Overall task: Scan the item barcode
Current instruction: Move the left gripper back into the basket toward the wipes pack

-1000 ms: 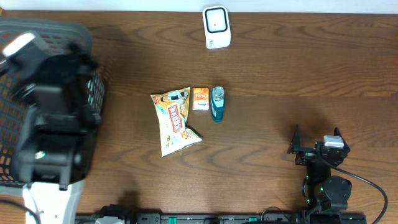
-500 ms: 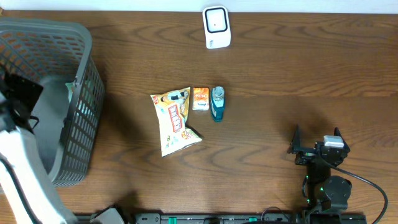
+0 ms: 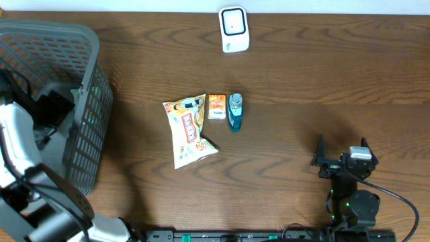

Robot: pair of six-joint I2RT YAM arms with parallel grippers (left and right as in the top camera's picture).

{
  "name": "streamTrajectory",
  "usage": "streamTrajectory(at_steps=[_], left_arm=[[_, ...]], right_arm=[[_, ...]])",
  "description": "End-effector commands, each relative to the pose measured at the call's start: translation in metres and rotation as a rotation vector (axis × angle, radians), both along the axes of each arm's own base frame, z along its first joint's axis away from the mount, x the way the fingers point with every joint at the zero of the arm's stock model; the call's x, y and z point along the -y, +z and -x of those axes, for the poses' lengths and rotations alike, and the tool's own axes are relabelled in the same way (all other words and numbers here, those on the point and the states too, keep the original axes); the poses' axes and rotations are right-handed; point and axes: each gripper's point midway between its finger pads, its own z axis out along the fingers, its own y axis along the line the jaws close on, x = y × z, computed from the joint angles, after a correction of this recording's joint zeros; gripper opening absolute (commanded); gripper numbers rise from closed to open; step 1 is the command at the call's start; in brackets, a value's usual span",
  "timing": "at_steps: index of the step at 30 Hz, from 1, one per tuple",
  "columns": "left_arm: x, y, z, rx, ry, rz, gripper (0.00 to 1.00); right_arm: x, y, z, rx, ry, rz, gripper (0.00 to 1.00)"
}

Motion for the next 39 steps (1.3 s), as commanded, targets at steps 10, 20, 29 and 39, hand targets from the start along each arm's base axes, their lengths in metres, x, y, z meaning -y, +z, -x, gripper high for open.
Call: streamTrajectory(at_steps=[10, 20, 29, 39], left_arm=[[0.012, -0.041, -0.003, -0.085, 0.165, 0.140, 0.98], [0.007, -0.036, -0.030, 0.036, 0.031, 0.107, 0.98], [0.018, -0.029, -0.047, 0.134, -0.418, 0.022, 0.98], [0.008, -0.037, -0.034, -0.003, -0.910, -0.220, 0.98]], right_arm=[[-0.004, 0.000, 0.000, 0.000, 0.017, 0.008, 0.99], [-0.003, 0.000, 0.000, 0.000, 0.016, 0.008, 0.99], [-0.003, 0.000, 0.000, -0.001, 0.016, 0.008, 0.99], [-0.004, 0.000, 0.000, 0.000, 0.017, 0.008, 0.99]])
